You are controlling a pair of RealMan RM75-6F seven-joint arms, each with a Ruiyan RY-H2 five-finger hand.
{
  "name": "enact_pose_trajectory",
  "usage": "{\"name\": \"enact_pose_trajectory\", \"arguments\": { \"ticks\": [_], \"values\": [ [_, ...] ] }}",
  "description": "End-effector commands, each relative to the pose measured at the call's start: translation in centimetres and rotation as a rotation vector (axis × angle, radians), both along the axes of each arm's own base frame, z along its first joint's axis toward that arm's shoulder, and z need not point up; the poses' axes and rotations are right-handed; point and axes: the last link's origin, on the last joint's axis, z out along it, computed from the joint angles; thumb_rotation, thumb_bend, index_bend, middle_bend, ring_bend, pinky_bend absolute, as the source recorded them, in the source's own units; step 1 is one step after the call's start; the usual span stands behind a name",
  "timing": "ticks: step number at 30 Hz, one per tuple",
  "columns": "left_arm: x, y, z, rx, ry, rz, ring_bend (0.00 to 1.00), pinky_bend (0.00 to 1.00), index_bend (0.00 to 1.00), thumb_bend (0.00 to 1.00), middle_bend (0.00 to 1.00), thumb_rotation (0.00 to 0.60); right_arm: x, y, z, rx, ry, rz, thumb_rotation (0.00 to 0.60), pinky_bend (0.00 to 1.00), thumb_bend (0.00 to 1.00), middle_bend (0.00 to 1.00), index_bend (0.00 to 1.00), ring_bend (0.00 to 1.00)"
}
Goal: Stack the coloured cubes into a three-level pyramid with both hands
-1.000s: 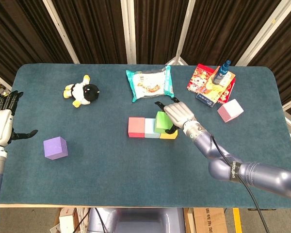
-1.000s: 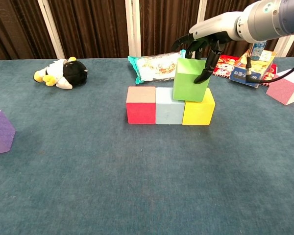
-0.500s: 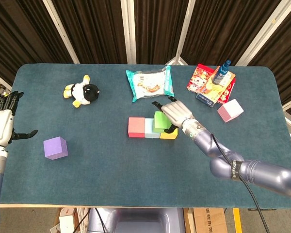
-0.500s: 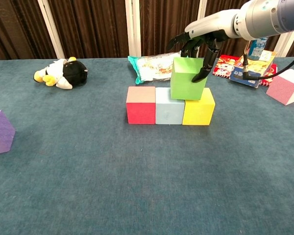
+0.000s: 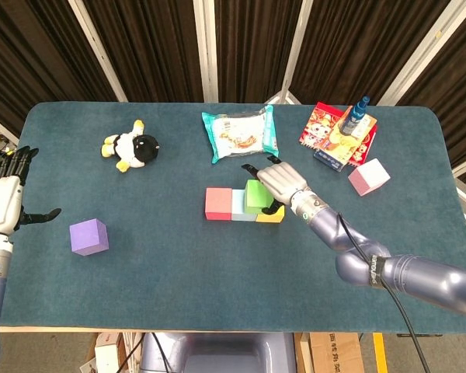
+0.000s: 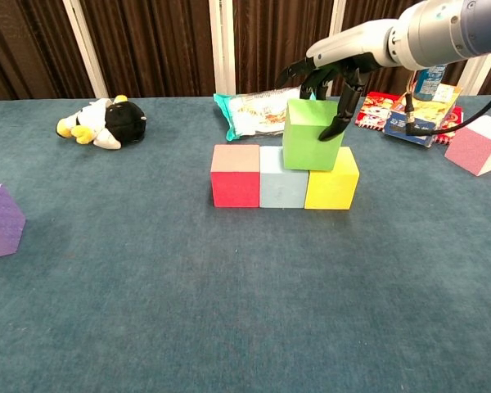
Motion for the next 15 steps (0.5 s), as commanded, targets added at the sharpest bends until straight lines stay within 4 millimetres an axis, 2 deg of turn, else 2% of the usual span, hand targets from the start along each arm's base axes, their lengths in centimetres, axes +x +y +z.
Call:
{"name": "enact_pose_trajectory", "arguments": {
  "ticks": [1,15],
  "values": [
    [-0.03,0.03,0.02,0.001,0.0,0.002,0.0,0.0,0.0,0.08,0.0,0.6,0.06,-0.09,-0.06,0.0,-0.001,-0.001,0.6,0.0,0.31,0.39,0.0,0.35],
    [-0.15,0.1,0.08,0.003,0.001,0.009,0.0,0.0,0.0,0.08,0.0,0.6,-0.16,-0.22,-0.39,0.007,0.014,-0.01,0.6,0.0,0.31,0.39,0.0,0.35]
  ]
}}
